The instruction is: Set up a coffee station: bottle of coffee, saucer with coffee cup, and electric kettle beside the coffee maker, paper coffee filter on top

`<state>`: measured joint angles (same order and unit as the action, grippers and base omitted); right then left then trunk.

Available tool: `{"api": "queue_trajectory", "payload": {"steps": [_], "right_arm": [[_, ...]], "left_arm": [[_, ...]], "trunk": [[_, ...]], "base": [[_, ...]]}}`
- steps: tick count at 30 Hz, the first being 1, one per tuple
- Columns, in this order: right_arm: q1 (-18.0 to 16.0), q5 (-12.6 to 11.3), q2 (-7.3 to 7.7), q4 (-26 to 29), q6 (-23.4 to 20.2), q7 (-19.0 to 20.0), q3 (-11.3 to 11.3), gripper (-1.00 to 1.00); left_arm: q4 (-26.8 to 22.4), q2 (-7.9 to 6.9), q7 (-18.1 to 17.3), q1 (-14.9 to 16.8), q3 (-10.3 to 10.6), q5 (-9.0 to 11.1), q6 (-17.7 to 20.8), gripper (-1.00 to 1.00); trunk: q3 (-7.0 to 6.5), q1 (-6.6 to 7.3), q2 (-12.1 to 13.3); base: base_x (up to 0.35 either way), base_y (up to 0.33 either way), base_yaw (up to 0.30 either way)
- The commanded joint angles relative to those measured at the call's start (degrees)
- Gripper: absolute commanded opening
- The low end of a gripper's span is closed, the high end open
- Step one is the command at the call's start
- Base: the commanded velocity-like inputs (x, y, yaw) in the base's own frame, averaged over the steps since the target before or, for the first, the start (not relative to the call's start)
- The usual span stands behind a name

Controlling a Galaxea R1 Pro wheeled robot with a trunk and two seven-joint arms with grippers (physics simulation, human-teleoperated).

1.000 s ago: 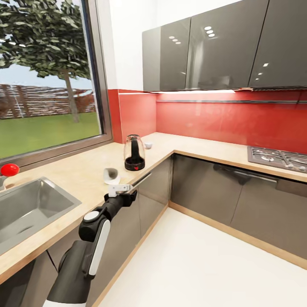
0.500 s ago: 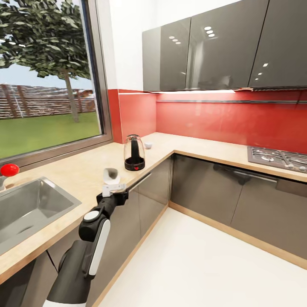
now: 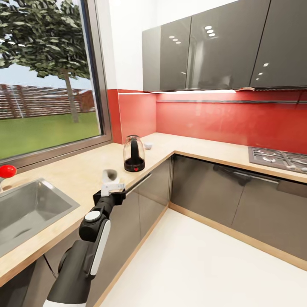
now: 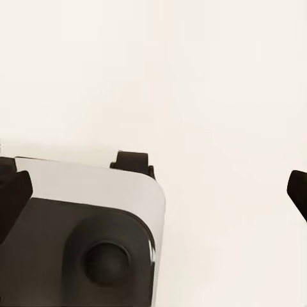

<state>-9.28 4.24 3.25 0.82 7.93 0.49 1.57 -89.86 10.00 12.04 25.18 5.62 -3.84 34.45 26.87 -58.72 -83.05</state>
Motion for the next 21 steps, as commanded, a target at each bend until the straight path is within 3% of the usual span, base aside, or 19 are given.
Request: {"api": "queue_trajectory", "payload": {"steps": [1, 21], "right_arm": [[-0.04, 0.5, -0.02, -0.06, 0.16, 0.04, 0.1, 1.0], [-0.04, 0.77, -0.23, -0.47, 0.16, -0.05, 0.1, 1.0]], "left_arm": [[-0.06, 0.0, 0.1, 0.04, 0.2, -0.43, 0.35, 1.0], [0.03, 0.0, 0.0, 0.04, 0.88, -0.55, 0.35, 1.0]], "trunk": [[0.06, -0.01, -0.03], [0.06, -0.01, -0.03]], "base": [[0.08, 0.0, 0.0], [0.096, -0.019, 0.0]]}}
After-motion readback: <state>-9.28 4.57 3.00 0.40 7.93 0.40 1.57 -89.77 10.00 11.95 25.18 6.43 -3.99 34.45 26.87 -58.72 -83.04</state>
